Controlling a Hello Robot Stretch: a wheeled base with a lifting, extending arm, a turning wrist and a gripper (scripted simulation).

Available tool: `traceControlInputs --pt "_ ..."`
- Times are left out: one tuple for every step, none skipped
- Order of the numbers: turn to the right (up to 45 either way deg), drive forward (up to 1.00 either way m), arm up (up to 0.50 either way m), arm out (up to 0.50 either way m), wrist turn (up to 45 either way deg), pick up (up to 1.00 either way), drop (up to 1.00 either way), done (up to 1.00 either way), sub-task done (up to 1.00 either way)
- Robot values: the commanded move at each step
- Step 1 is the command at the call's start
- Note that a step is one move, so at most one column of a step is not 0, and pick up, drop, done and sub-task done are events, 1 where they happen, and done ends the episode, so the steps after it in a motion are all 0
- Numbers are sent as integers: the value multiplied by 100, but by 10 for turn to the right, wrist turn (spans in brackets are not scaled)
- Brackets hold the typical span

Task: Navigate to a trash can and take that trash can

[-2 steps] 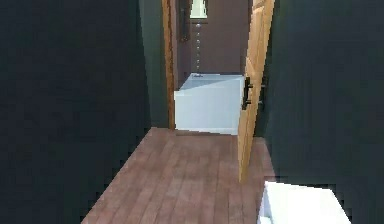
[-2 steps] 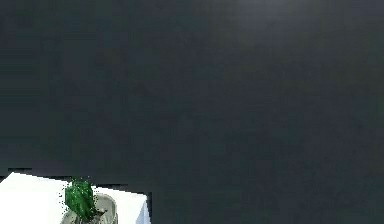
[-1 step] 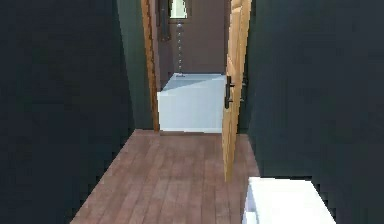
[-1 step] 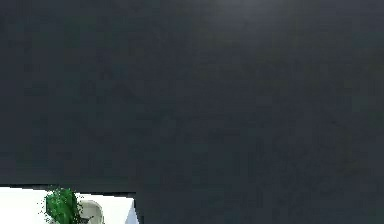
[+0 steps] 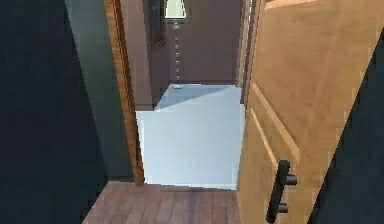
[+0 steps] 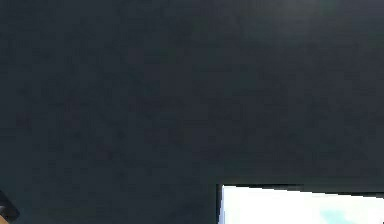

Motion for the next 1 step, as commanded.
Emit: traceControlInputs --pt "30 0 0 0 0 0 0 0 0"
